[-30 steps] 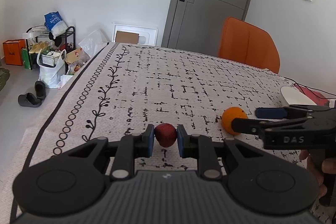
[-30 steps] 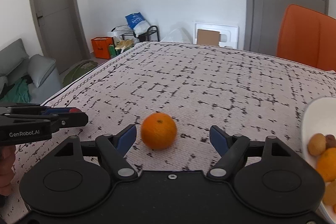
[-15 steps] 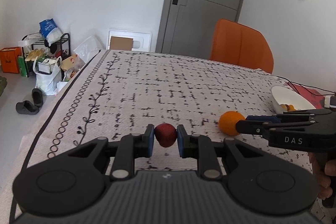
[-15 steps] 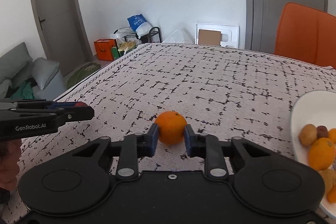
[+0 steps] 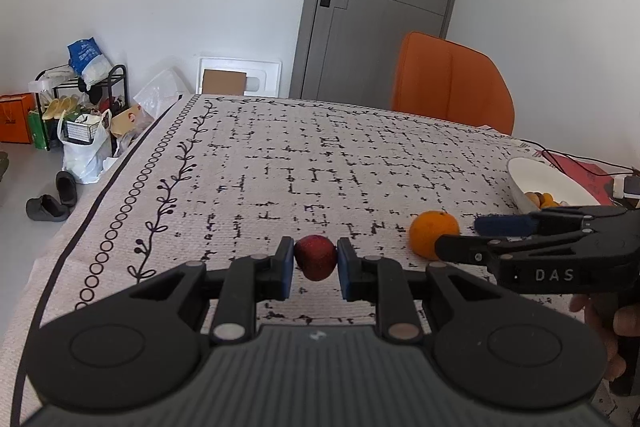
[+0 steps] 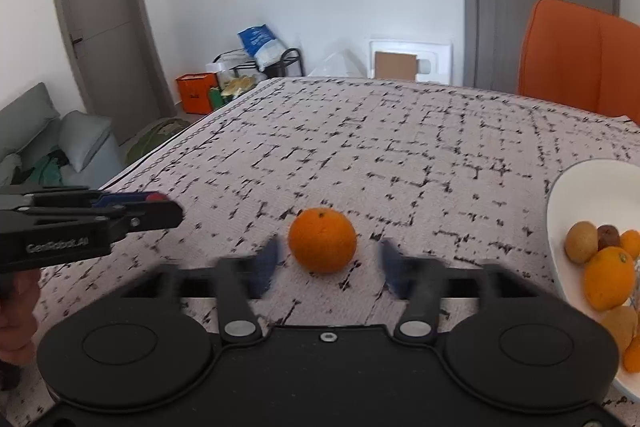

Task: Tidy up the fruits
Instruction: 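Carry the red plum with the left tool while the right tool carries the large orange to the bowl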

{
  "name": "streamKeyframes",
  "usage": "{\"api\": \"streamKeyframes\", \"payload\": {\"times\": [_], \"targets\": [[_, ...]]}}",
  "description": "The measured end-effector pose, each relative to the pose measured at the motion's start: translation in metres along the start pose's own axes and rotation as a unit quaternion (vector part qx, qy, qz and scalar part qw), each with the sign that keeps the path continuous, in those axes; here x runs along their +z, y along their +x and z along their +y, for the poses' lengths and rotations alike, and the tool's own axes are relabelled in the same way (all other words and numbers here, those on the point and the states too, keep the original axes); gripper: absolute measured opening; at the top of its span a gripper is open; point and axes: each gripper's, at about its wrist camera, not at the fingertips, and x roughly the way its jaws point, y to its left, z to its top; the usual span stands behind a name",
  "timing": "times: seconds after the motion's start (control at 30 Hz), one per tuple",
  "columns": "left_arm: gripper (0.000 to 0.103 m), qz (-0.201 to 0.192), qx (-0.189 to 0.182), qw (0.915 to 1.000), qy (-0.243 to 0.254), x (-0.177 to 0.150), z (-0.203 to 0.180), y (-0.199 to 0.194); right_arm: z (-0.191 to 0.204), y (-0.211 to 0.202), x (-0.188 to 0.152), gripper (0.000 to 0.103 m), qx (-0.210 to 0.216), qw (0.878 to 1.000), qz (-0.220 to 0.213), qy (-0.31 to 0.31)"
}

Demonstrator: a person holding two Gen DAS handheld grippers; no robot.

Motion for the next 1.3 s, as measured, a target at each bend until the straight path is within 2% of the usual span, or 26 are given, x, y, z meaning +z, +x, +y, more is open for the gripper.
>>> {"api": "streamKeyframes", "payload": {"times": [0.27, 0.33, 0.37, 0.4, 0.83, 0.97, 1.3], "targets": [[0.021, 0.003, 0.008, 0.9999, -0.009, -0.002, 0.01, 0.001, 0.0, 0.018, 0.006, 0.067, -0.001, 1.0, 0.009, -0.002], [0.021, 0.004, 0.009, 0.9999, -0.009, -0.002, 0.011, 0.001, 0.001, 0.023, 0.004, 0.058, 0.005, 1.0, 0.012, -0.008], [0.021, 0.005, 0.01, 0.9999, -0.01, -0.002, 0.011, 0.0, 0.002, 0.027, 0.003, 0.04, 0.01, 1.0, 0.02, -0.015], [0.021, 0.005, 0.01, 0.9999, -0.011, -0.002, 0.012, 0.0, 0.003, 0.028, 0.002, 0.039, 0.005, 1.0, 0.018, -0.022], [0.021, -0.006, -0.012, 0.9999, 0.007, 0.005, -0.013, -0.003, -0.013, -0.018, -0.001, 0.039, -0.008, 1.0, -0.011, 0.006], [0.021, -0.009, -0.025, 0.9995, 0.017, 0.006, -0.027, -0.003, -0.024, -0.037, -0.005, 0.039, -0.007, 0.999, -0.024, 0.035], [0.021, -0.015, -0.05, 0.9978, 0.04, 0.013, -0.056, -0.003, -0.041, -0.069, -0.012, 0.039, -0.053, 0.996, -0.051, 0.041]]}}
